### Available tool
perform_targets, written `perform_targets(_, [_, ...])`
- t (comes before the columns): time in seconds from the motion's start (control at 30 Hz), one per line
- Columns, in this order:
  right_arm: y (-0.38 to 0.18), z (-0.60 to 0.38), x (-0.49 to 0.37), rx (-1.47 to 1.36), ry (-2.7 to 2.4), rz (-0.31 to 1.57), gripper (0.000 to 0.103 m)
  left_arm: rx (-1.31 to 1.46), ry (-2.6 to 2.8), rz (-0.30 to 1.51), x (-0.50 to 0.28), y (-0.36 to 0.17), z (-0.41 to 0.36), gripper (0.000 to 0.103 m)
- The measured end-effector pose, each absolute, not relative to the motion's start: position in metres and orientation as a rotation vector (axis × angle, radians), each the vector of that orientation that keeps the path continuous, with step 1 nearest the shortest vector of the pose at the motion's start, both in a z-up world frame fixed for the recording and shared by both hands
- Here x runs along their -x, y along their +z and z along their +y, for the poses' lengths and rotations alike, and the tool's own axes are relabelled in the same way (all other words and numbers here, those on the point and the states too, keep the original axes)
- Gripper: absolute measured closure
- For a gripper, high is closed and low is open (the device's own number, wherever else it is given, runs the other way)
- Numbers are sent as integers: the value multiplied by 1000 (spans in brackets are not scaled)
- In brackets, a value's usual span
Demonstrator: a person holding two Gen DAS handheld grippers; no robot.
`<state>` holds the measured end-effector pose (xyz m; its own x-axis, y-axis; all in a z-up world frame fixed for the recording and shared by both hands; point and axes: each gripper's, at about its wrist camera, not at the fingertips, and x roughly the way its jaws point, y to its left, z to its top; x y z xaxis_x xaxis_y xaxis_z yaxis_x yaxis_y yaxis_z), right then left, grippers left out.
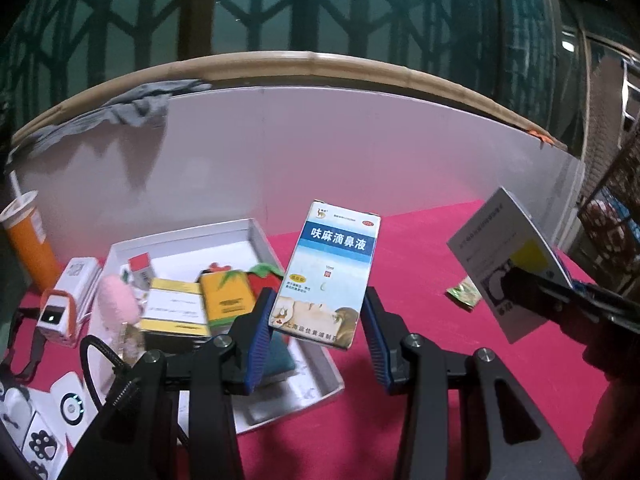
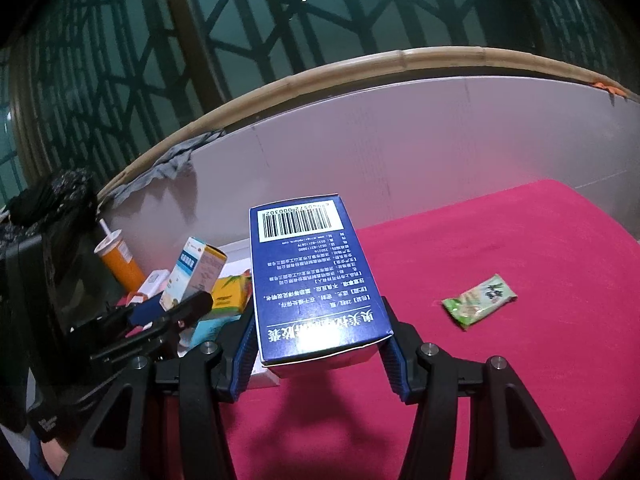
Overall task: Organize objects
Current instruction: 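Carry the nasal drops box with the left gripper while the right gripper carries the blue box into the tray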
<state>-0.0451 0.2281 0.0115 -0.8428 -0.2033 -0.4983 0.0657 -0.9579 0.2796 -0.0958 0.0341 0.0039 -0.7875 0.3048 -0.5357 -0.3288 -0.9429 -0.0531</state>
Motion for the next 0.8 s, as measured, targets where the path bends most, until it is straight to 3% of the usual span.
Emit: perform_targets(0.8, [29,112,90,-856,-2732,-118,44,835,2913,-108,122,13,-87,61])
